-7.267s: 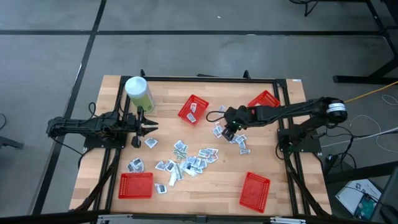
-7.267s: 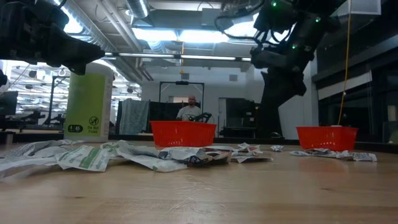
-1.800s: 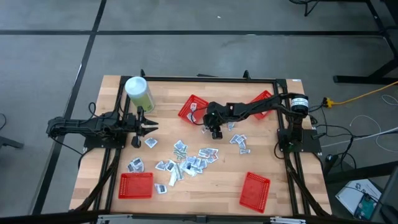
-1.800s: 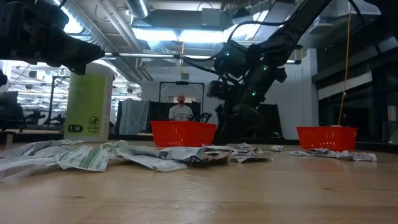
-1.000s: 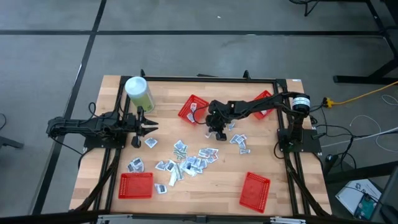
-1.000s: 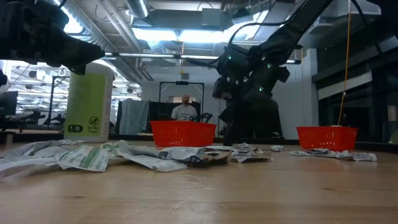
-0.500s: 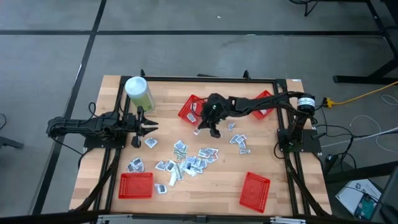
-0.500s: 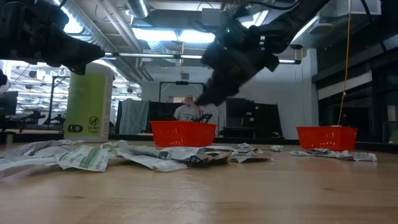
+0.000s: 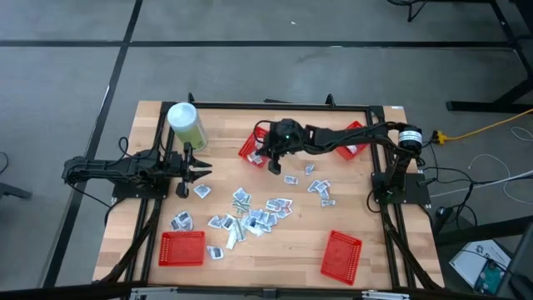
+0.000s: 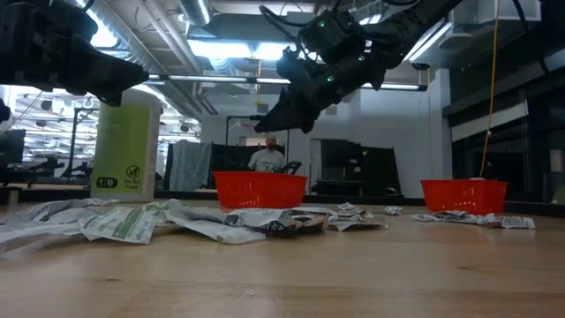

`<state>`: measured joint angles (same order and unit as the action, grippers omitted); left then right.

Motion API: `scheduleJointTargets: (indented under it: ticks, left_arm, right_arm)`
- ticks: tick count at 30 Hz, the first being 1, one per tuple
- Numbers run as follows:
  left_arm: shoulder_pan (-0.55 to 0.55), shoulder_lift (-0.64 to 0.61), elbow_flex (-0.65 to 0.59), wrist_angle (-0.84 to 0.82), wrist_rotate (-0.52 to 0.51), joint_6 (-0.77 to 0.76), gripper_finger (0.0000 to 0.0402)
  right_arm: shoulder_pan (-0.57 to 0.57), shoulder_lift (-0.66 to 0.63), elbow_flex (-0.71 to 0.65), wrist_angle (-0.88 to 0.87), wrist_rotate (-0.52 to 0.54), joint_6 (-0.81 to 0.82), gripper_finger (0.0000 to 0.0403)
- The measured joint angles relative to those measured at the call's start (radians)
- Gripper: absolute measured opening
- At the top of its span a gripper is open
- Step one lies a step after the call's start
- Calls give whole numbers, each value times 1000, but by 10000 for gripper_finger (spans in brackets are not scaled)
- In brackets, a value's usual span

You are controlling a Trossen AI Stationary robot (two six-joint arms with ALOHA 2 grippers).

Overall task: Pick & Place First Aid Supplies
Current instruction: Put the orange ointment pack into the red container

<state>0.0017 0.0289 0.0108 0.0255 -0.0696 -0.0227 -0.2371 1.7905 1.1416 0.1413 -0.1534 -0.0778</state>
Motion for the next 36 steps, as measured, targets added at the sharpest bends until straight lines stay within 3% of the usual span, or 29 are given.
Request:
scheduleJointTargets:
  ticks: [6, 11, 19, 26, 33, 36]
  left_arm:
    - [0, 0, 0, 0, 0, 0, 88]
    - [0, 0, 0, 0, 0, 0, 88]
    - [0, 0, 0, 0, 0, 0, 88]
    - [0, 0, 0, 0, 0, 0, 88]
    - [0, 0, 0, 0, 0, 0, 88]
    - [0, 0, 0, 0, 0, 0, 88]
  right_arm:
    - [0, 0, 0, 0, 118, 22, 4]
    - [0, 0, 0, 0, 160, 24, 21]
    - [0, 0, 0, 7, 161, 29, 47]
    - [0, 0, 0, 6, 161, 59, 93]
    - [0, 0, 1, -1, 159, 246, 124]
    - [0, 0, 1, -23, 112, 313, 126]
